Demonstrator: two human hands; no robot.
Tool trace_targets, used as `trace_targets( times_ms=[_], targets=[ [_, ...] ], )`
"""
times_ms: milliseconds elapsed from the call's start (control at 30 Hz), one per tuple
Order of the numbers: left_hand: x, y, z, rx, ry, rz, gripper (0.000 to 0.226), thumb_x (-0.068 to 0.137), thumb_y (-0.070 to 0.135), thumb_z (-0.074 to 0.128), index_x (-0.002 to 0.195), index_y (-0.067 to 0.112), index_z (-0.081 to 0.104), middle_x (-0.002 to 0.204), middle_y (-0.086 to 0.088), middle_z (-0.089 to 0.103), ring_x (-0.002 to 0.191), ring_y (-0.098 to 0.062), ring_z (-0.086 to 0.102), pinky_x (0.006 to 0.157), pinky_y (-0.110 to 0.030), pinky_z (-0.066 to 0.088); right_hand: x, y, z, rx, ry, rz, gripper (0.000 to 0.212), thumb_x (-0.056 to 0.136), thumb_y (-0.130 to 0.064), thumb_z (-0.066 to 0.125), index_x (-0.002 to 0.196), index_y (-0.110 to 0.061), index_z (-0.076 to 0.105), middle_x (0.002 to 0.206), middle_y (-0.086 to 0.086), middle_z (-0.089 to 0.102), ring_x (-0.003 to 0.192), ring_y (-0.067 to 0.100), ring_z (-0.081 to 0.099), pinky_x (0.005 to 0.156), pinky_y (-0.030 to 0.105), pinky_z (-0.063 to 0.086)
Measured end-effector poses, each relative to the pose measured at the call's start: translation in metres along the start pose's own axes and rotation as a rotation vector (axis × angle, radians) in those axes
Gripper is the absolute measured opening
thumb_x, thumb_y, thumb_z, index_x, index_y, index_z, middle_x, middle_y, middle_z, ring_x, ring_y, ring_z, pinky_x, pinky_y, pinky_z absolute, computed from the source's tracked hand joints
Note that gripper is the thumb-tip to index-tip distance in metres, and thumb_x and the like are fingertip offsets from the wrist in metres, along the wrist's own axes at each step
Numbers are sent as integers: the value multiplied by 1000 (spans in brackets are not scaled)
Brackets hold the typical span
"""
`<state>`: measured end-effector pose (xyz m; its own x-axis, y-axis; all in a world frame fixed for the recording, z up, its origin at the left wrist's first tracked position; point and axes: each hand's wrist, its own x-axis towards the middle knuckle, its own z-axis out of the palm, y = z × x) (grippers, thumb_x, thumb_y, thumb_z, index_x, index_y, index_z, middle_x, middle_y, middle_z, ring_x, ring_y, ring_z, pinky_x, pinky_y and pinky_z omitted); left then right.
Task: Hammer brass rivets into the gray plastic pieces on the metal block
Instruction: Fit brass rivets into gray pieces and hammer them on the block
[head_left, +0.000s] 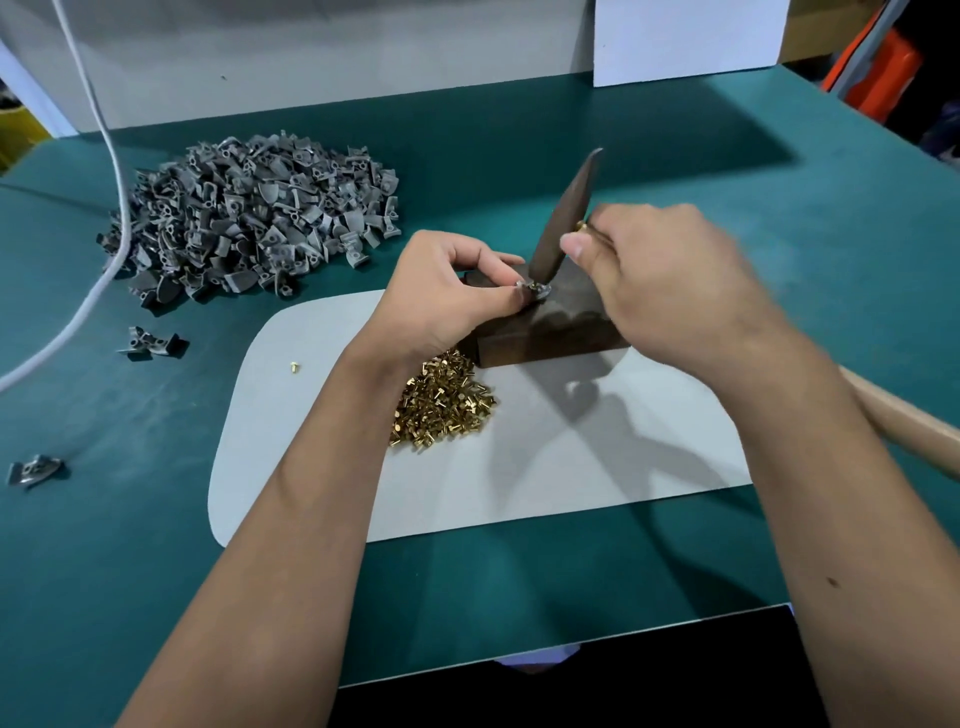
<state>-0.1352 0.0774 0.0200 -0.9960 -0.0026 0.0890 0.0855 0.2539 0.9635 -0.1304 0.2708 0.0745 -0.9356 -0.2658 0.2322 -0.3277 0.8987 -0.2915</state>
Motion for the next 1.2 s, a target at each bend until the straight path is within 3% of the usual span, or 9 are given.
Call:
trace_targets(
  times_ms=[200, 367, 533, 667, 733, 867, 967, 1033, 1200],
  targets=[
    [2, 0, -1, 18, 2, -4, 12, 76, -2, 85, 73, 5, 76, 96, -11, 78, 105, -5, 72, 97, -28, 57, -8, -4, -8, 141, 393, -103, 36, 103, -49, 40, 108, -18, 57, 74, 2, 56, 71, 38, 50, 59, 39, 39],
    [0, 3, -1, -26, -17, -14, 19, 77, -6, 83, 70, 9, 73, 101, -17, 77, 110, -9, 71, 94, -21, 55, -6, -7, 0, -109, 28, -58, 28, 104, -49, 44, 95, -24, 53, 88, 9, 64, 79, 37, 50, 64, 38, 35],
    [2, 3, -1, -2, -6, -37, 17, 75, -4, 85, 73, 9, 75, 96, -4, 76, 110, 0, 68, 89, -13, 53, 1, -7, -24, 164, 438, -110, 38, 102, -54, 40, 105, -20, 57, 79, 0, 60, 74, 37, 55, 60, 40, 41],
    [1, 2, -2, -26, -22, -32, 13, 77, -6, 82, 74, 4, 74, 100, -14, 78, 116, -9, 68, 99, -23, 53, -1, -11, -5, -117, -40, 5, 30, 104, -48, 44, 100, -22, 58, 95, 10, 67, 85, 38, 54, 67, 37, 35],
    [1, 3, -2, -15, -12, -35, 10, 77, -4, 83, 76, 2, 75, 95, -9, 78, 116, -4, 67, 94, -16, 52, 3, -12, -11, -153, -22, -18, 32, 103, -50, 44, 96, -23, 57, 90, 10, 64, 78, 35, 48, 66, 37, 34],
    [3, 2, -3, -14, -25, -45, 14, 75, -3, 86, 74, 7, 76, 87, 6, 76, 113, 4, 66, 90, -10, 51, 3, -13, -20, 149, 364, -93, 36, 103, -51, 39, 99, -19, 56, 79, 2, 59, 71, 35, 52, 61, 37, 37],
    [2, 2, -4, -37, -27, -32, 18, 76, -5, 84, 71, 9, 73, 98, -11, 78, 119, -6, 66, 98, -16, 51, 2, -16, -5, -57, -31, 15, 34, 104, -49, 42, 88, -20, 51, 88, 7, 62, 82, 37, 52, 66, 37, 35],
    [1, 3, -4, -30, -24, -30, 17, 77, -4, 84, 72, 8, 74, 98, -13, 78, 120, -5, 65, 98, -15, 50, 7, -17, -11, -131, -91, 27, 38, 102, -51, 44, 80, -20, 47, 83, 6, 59, 80, 36, 51, 64, 37, 33],
    [4, 0, -6, -16, -29, -28, 22, 75, 0, 87, 68, 16, 73, 92, -4, 78, 117, 2, 64, 96, -12, 50, 7, -20, -17, 125, 360, -80, 34, 102, -53, 39, 85, -24, 43, 78, 10, 59, 71, 40, 50, 61, 40, 37]
  ],
)
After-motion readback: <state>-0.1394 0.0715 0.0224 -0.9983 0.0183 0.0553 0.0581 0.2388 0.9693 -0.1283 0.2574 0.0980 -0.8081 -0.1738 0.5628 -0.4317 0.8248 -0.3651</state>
